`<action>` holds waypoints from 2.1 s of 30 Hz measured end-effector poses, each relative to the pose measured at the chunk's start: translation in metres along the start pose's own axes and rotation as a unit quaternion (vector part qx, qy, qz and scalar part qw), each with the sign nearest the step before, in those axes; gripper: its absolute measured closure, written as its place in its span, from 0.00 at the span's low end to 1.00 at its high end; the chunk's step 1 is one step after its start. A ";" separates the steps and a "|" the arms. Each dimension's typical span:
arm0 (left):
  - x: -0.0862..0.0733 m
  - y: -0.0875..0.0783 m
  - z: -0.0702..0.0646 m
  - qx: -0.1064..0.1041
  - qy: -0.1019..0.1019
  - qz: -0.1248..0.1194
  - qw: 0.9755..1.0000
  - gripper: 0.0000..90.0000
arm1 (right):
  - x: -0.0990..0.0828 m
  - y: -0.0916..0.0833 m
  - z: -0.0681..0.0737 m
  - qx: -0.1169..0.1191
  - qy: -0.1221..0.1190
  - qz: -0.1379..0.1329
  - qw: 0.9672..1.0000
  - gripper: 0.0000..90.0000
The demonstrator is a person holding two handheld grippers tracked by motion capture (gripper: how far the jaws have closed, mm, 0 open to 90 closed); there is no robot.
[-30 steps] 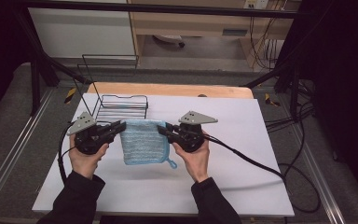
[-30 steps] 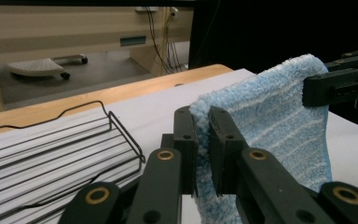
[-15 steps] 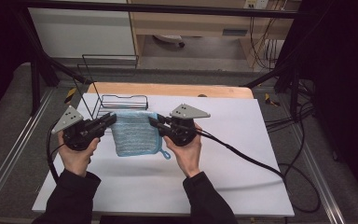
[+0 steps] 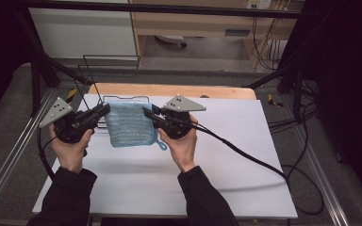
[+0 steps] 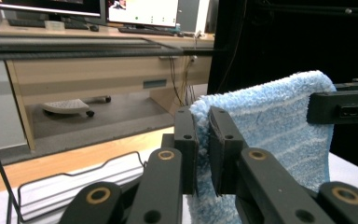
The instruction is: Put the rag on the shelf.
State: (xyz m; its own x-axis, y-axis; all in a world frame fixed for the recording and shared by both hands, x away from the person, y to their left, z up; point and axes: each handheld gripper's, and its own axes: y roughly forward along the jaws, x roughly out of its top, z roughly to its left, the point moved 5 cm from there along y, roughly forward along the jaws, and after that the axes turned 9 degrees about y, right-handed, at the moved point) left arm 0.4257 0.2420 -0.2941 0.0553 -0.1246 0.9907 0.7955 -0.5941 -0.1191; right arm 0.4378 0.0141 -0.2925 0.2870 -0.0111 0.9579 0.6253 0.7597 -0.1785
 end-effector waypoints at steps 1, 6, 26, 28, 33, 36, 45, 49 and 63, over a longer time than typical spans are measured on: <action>0.002 0.000 0.001 0.001 0.000 -0.002 1.000 0.92 | 0.005 0.002 0.001 -0.002 -0.001 -0.006 1.000 0.86; 0.015 -0.001 0.009 0.008 0.002 -0.013 1.000 0.92 | 0.015 0.005 0.004 -0.004 -0.009 -0.017 1.000 0.86; 0.055 -0.005 0.038 0.034 -0.006 -0.067 0.997 0.92 | 0.061 0.026 0.017 -0.002 -0.036 -0.069 0.997 0.86; 0.059 -0.005 0.041 0.037 -0.004 -0.070 0.997 0.92 | 0.068 0.030 0.019 0.000 -0.040 -0.075 0.996 0.86; 0.070 -0.005 0.048 0.047 0.004 -0.073 0.996 0.92 | 0.076 0.035 0.020 -0.002 -0.045 -0.080 0.996 0.86; 0.076 -0.005 0.051 0.050 0.005 -0.079 0.996 0.92 | 0.082 0.038 0.021 -0.001 -0.044 -0.084 0.995 0.86; 0.092 -0.007 0.065 0.059 0.000 -0.094 0.994 0.92 | 0.101 0.048 0.028 -0.001 -0.056 -0.098 0.994 0.86; 0.102 -0.007 0.072 0.068 0.006 -0.098 0.993 0.92 | 0.111 0.053 0.029 -0.001 -0.058 -0.102 0.993 0.86; 0.122 -0.004 0.097 0.084 -0.002 -0.110 0.990 0.92 | 0.140 0.075 0.034 0.000 -0.068 -0.117 0.991 0.86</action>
State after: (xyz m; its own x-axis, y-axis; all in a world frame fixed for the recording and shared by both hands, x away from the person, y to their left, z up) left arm 0.4879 0.3060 -0.1668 -0.1289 -0.0040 0.9916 0.8779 -0.4655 0.1123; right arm 0.5005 0.0915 -0.1642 0.0338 -0.0993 0.9945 0.6636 0.7463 0.0520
